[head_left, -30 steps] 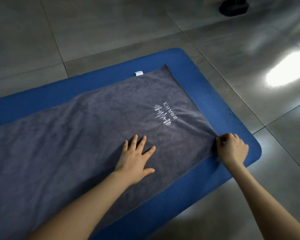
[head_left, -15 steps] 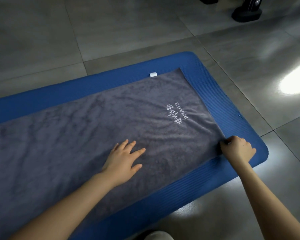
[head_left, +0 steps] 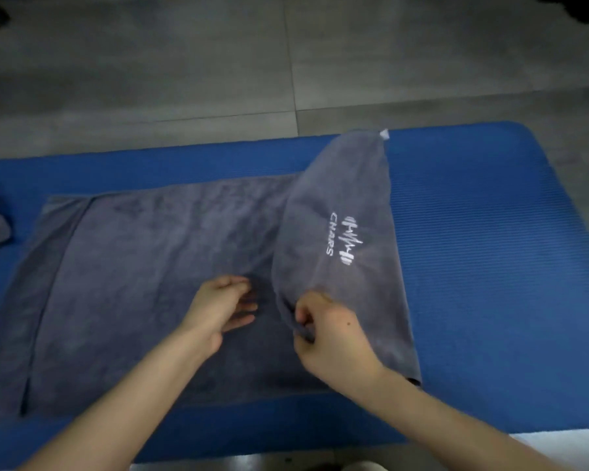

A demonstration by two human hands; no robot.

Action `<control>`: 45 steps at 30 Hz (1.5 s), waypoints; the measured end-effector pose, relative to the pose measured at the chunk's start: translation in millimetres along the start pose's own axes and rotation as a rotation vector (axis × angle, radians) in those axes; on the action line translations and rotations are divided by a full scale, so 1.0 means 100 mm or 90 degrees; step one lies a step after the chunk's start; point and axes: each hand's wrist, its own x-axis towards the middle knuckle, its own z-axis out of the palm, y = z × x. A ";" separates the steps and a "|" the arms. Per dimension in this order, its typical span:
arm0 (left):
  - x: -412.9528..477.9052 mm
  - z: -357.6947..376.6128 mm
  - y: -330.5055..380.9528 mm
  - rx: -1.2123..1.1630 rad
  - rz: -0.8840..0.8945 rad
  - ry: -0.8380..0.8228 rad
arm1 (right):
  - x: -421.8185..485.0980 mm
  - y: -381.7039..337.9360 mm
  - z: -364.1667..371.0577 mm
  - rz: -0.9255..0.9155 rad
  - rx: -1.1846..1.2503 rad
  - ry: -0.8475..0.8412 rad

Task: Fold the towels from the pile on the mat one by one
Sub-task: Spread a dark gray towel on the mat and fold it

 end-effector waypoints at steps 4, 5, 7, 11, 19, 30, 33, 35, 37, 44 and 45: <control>0.10 -0.13 -0.16 -0.021 -0.064 0.008 | 0.02 0.09 0.36 0.046 -0.191 -0.363; 0.13 -0.14 -0.21 -0.010 -0.065 0.012 | 0.08 0.10 0.37 0.070 -0.201 -0.364; 0.19 -0.16 -0.30 0.033 -0.044 0.034 | 0.30 0.09 0.33 0.093 -0.218 -0.266; 0.25 -0.18 -0.46 0.085 -0.012 0.069 | 0.96 0.05 0.26 0.094 -0.263 -0.020; 0.23 -0.11 -0.72 0.249 0.075 0.089 | 2.17 0.09 0.67 -0.001 -0.520 0.051; 0.24 -0.17 -0.69 0.301 0.093 0.020 | 2.15 0.53 0.45 -0.016 -0.456 0.207; 0.23 -0.19 -0.65 0.283 0.090 -0.003 | 2.15 0.61 0.42 -0.121 -0.464 0.255; 0.21 -0.19 -0.63 0.273 0.090 -0.014 | 2.15 0.64 0.41 -0.141 -0.486 0.256; 0.19 -0.19 -0.60 0.273 0.091 -0.023 | 2.16 0.64 0.42 -0.132 -0.506 0.231; 0.17 -0.22 -0.50 0.231 0.044 -0.063 | 2.24 0.53 0.38 0.055 -0.474 0.195; 0.16 -0.23 -0.49 0.206 0.028 -0.072 | 2.26 0.53 0.37 0.070 -0.471 0.191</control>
